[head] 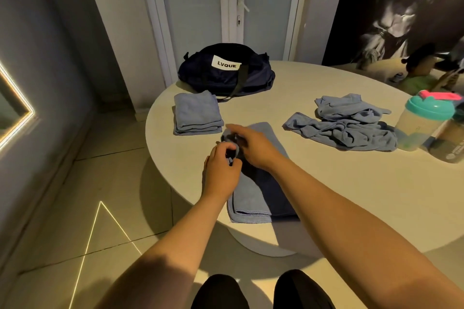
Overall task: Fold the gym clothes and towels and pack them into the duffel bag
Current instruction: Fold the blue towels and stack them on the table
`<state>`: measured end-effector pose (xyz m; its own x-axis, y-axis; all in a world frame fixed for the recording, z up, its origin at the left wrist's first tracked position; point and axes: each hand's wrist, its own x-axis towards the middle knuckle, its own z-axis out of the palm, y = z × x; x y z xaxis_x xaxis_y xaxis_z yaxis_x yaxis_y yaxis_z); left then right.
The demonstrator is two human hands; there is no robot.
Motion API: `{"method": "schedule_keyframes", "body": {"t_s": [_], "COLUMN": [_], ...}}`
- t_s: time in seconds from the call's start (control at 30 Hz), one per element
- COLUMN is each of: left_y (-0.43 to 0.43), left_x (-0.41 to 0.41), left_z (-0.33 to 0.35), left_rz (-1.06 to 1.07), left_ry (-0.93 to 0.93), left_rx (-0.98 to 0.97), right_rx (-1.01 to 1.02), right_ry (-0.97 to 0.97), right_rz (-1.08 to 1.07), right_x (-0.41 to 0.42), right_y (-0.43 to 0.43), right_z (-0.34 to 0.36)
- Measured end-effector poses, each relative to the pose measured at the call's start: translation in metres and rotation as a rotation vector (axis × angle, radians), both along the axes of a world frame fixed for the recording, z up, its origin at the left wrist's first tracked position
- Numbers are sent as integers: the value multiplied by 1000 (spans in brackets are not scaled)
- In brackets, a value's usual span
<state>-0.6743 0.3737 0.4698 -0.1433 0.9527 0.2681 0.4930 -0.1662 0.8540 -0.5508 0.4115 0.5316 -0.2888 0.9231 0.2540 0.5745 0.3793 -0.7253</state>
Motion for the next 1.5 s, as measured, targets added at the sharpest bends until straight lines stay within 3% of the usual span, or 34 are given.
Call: {"method": "schedule_keyframes", "body": {"t_s": [0.07, 0.17, 0.23, 0.5, 0.57, 0.7, 0.87, 1.0, 1.07, 1.17, 1.23, 1.3, 1.43, 1.5], "left_y": [1, 3, 8, 11, 14, 29, 31, 34, 36, 38, 37, 36, 32, 33], "left_x": [-2, 1, 5, 9, 12, 11, 8, 4, 4, 4, 4, 4, 4, 2], "left_z": [-4, -5, -5, 2, 11, 15, 9, 4, 3, 3, 5, 4, 0, -2], "left_rz": [-3, -20, -26, -10, -17, -37, 46, 21, 18, 8, -11, -31, -114, -134], "left_ry": [29, 57, 101, 267, 334, 430, 216, 303, 346, 381, 390, 375, 375, 374], "left_rx": [-11, -9, -23, -116, -185, -232, -101, -152, -182, -219, -227, -238, -244, -250], "right_rx": [4, 145, 126, -157, -173, 6, 192, 397, 225, -244, -378, -319, 87, 11], "right_ry": [-98, -269, -376, -658, -648, -564, -453, -500, -592, -631, -653, -650, -591, -587], "right_rz": [-3, -328, -438, -250, -273, -364, -463, -479, -420, -286, -242, -289, -312, -226], "right_x": [3, 20, 34, 44, 42, 35, 34, 36, 37, 44, 46, 46, 41, 41], "right_y": [5, 4, -1, -18, -14, -15, -20, -19, -21, -17, -17, -21, -31, -33], "right_z": [-13, -30, -36, -52, -49, -43, -54, -60, -59, -46, -39, -37, -43, -48]}}
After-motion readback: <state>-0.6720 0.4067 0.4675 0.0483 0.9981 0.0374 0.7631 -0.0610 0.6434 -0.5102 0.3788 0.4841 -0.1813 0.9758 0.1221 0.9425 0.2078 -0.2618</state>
